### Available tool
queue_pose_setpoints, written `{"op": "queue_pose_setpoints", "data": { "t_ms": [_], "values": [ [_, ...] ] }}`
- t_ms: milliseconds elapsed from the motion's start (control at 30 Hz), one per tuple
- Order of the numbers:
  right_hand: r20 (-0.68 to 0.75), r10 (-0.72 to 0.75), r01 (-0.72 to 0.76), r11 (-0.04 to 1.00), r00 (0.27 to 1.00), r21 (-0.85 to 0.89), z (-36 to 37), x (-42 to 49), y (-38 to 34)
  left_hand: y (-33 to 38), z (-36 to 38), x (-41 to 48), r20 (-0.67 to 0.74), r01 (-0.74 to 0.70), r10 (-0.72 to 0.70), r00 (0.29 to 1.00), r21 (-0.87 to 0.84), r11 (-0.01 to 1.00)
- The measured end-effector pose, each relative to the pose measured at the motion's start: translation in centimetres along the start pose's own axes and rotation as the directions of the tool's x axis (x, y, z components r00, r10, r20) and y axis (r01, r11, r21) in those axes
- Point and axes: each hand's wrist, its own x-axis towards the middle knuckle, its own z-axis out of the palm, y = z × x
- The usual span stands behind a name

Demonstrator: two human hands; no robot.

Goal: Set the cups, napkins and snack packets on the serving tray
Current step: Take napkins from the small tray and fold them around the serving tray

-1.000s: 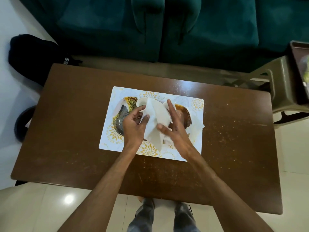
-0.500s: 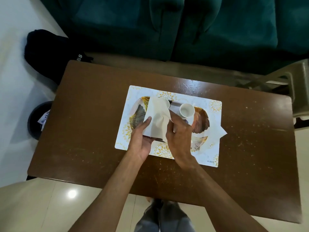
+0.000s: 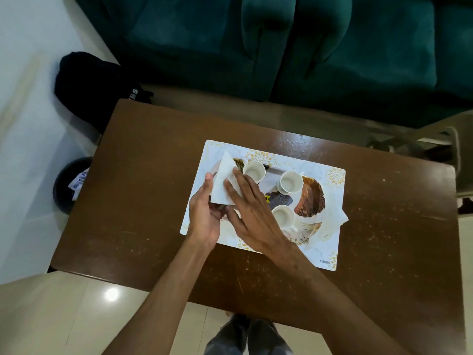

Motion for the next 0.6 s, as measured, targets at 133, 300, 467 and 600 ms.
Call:
{"op": "queue_pose_setpoints", "data": {
  "t_ms": [133,300,467,600],
  "values": [
    [-0.037,0.177,-0.139,0.874,0.984,0.466,-1.2,0.5,-0.7,-0.4,-0.3,0.7,-0.132,-0.044,0.046,0.99,0.023,0.999],
    [0.041,0.413,-0.31,0.611,0.91,0.729,-1.2,1.0,-0.7,0.1,-1.1,1.7,-0.23,-0.063,0.06,0.971,-0.003,0.998],
    [-0.01,0.436,-0.286,0.606,0.9,0.742,0.6,1.8,-1.6,1.1,-2.1,3.6,-0.22,-0.056,0.055,0.974,0.004,0.998],
    [0.069,0.588,-0.314,0.327,0.806,0.891,1.7,3.7,-3.2,2.3,-3.8,4.7,-0.164,-0.029,0.039,0.986,0.066,0.997]
  ]
}}
